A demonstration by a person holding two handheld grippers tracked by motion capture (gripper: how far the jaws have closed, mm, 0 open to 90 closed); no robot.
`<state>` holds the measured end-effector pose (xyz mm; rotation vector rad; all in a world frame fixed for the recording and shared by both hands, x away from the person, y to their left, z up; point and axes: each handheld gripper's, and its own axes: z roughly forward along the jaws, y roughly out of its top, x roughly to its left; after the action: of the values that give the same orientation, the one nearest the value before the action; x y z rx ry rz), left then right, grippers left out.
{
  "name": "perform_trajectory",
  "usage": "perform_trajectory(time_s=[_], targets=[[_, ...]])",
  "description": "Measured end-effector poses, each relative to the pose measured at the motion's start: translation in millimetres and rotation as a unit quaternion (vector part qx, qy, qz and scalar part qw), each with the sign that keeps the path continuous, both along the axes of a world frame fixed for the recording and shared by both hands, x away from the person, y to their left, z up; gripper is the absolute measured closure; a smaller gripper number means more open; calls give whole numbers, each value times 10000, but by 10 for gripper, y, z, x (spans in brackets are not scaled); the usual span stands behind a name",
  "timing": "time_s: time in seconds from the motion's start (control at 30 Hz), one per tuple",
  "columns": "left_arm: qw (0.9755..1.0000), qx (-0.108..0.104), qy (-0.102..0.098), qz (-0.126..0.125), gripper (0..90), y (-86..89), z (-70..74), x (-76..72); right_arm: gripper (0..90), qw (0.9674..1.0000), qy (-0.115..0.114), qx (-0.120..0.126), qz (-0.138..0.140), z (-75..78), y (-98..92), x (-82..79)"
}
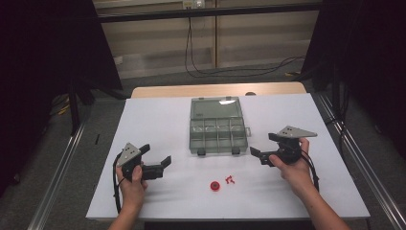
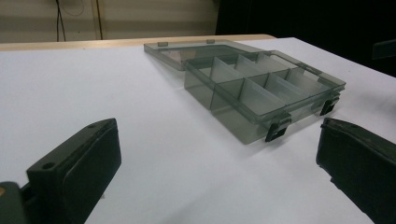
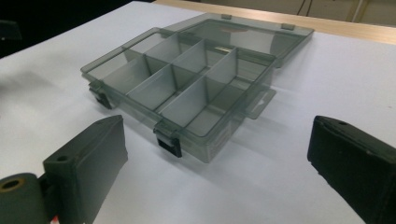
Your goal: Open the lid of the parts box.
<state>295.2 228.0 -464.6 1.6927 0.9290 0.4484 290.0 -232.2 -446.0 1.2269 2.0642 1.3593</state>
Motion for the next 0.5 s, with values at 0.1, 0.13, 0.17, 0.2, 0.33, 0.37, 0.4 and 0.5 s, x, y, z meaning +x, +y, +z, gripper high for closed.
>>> perform_trajectory(time_s=[0.1,0.13,0.17,0.2,0.33,0.37,0.4,0.5], targets=[[10000,6,-5,-1,0,21,-4,-19,0,9998,67,-50,187,-6,43,-6],[10000,-4,-22,10,0,26,0,-25,0,9996,89,-32,260,-10,55,-5],[10000,-13,-31,8,0,31,2,-28,0,9995,97,-37,299,-13,66,-6],[10000,-6,-38,-15,0,41,5,-32,0,9995,96,-42,312,-15,79,-7],[10000,72,-19,4,0,66,-6,-55,0,9993,78,-53,353,-8,93,-15],[10000,50,-19,9,0,64,-11,-66,0,9994,89,-40,347,-5,91,-18],[10000,32,-17,-10,0,69,-14,-76,0,9993,98,-30,357,-4,86,-17],[10000,75,-18,-25,0,86,-18,-90,0,9993,122,-41,353,-11,84,-11]])
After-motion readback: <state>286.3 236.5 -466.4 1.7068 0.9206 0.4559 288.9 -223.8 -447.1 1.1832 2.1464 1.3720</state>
